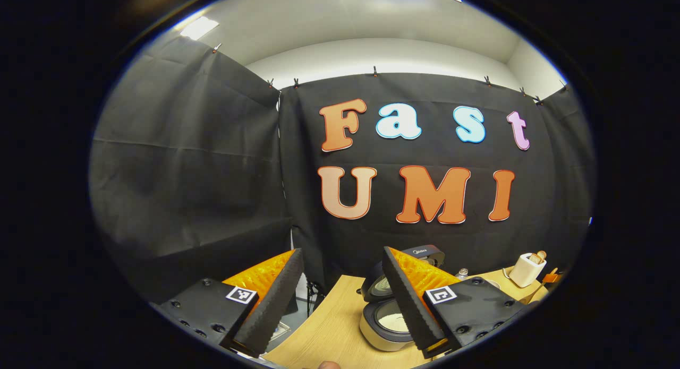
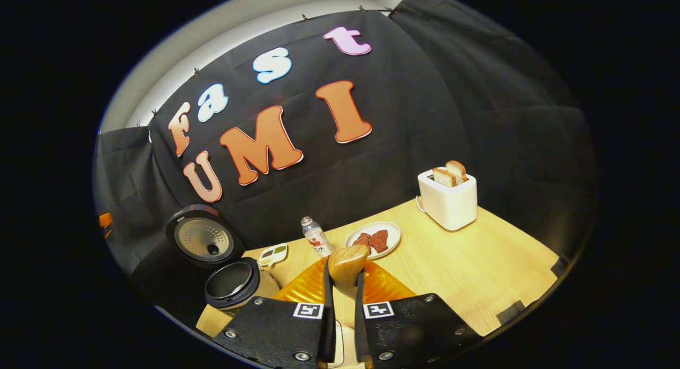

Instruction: Close the left gripper, press the button to open the rice cooker; take a wooden spoon from the chopstick holder with the right hand, scoop a spoonful of rice and pour it into the rice cooker, then put the wooden spoon back into the chopstick holder.

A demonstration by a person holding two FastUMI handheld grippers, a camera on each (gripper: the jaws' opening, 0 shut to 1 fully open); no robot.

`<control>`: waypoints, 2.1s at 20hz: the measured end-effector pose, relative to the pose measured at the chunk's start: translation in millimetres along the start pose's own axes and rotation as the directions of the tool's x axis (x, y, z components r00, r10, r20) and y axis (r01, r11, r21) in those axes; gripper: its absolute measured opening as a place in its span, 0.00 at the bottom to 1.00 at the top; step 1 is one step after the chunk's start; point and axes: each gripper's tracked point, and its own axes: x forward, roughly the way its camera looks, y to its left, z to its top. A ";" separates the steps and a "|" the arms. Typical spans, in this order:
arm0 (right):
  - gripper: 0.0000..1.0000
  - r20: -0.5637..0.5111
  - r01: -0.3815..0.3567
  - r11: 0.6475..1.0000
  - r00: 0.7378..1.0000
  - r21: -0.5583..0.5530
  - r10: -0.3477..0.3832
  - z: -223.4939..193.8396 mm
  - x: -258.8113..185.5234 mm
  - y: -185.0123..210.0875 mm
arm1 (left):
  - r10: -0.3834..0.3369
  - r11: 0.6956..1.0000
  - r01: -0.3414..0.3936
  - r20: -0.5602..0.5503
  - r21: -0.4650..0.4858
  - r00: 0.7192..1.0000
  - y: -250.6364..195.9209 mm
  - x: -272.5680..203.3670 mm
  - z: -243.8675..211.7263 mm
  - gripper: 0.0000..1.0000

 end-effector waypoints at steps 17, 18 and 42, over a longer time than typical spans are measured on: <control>0.18 -0.107 -0.006 0.987 0.994 0.159 0.024 -72.2 34.7 -50.1 | 0.012 0.997 -0.012 -0.010 0.072 1.000 -15.6 -9.9 -11.1 0.99; 0.21 -0.112 0.014 0.986 0.994 0.166 0.004 -72.8 34.0 -56.7 | 0.010 0.998 -0.009 -0.010 0.070 1.000 -16.4 -11.1 -12.2 0.98; 0.95 0.191 0.145 0.975 0.975 -0.170 -0.112 163.0 -61.3 0.6 | -0.133 0.990 0.132 -0.012 -0.052 0.991 -85.0 82.8 28.2 1.00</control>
